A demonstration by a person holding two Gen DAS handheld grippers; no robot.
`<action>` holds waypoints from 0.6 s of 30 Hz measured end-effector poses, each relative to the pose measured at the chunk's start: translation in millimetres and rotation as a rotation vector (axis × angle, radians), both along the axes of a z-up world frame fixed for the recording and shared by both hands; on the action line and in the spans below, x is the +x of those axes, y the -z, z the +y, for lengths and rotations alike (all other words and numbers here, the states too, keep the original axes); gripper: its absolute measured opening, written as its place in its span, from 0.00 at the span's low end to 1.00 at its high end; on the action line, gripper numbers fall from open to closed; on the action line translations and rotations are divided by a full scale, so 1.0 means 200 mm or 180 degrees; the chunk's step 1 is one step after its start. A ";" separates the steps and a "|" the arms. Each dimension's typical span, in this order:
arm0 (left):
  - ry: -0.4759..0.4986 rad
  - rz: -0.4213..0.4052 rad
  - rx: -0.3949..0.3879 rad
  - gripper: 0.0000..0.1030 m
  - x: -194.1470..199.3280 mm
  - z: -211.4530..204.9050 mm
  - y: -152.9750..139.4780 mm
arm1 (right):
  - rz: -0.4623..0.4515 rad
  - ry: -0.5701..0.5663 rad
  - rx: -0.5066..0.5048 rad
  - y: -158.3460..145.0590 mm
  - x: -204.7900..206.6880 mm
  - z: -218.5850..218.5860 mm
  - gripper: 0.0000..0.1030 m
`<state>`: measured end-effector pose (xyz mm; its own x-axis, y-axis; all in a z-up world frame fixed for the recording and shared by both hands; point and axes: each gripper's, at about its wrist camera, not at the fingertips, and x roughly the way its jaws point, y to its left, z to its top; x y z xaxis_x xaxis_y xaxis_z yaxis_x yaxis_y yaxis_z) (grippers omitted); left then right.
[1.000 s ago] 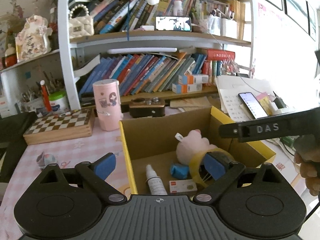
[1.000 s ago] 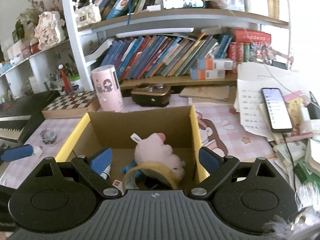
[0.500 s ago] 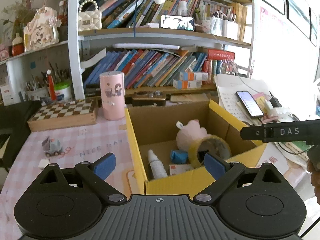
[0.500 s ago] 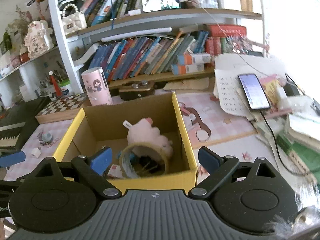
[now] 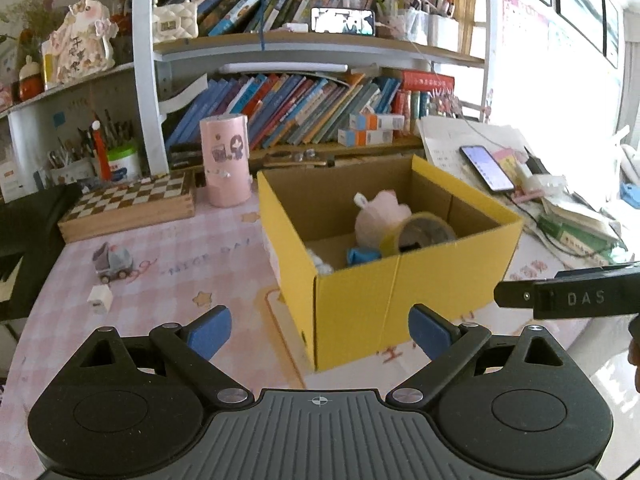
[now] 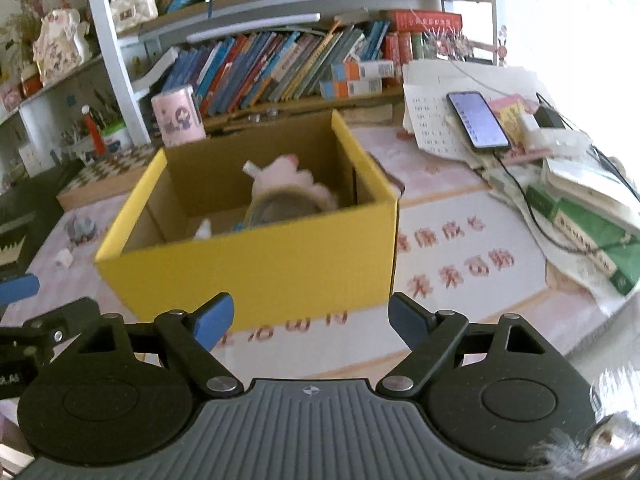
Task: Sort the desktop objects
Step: 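Withdraw both open tools from the yellow box back over the table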
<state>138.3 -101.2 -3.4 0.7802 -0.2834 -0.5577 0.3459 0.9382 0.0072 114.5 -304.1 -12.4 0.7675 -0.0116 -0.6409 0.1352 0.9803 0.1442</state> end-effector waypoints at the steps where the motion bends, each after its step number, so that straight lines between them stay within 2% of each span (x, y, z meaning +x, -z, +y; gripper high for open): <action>1: 0.0000 0.0017 0.0011 0.94 -0.01 0.01 0.01 | 0.0019 0.0001 -0.0001 0.01 -0.02 0.02 0.79; 9: 0.0109 0.0082 0.0042 0.94 -0.14 0.11 0.04 | 0.0145 0.0025 0.0014 0.07 -0.18 0.21 0.69; 18: 0.0252 0.0077 0.0139 0.94 -0.31 0.23 0.06 | 0.0225 0.0007 -0.0020 0.09 -0.36 0.42 0.69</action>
<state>76.2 -54.9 -14.7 0.7425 -0.3186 -0.5892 0.4195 0.9069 0.0383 42.0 -221.0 -31.3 0.7204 -0.0175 -0.6934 0.1471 0.9808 0.1280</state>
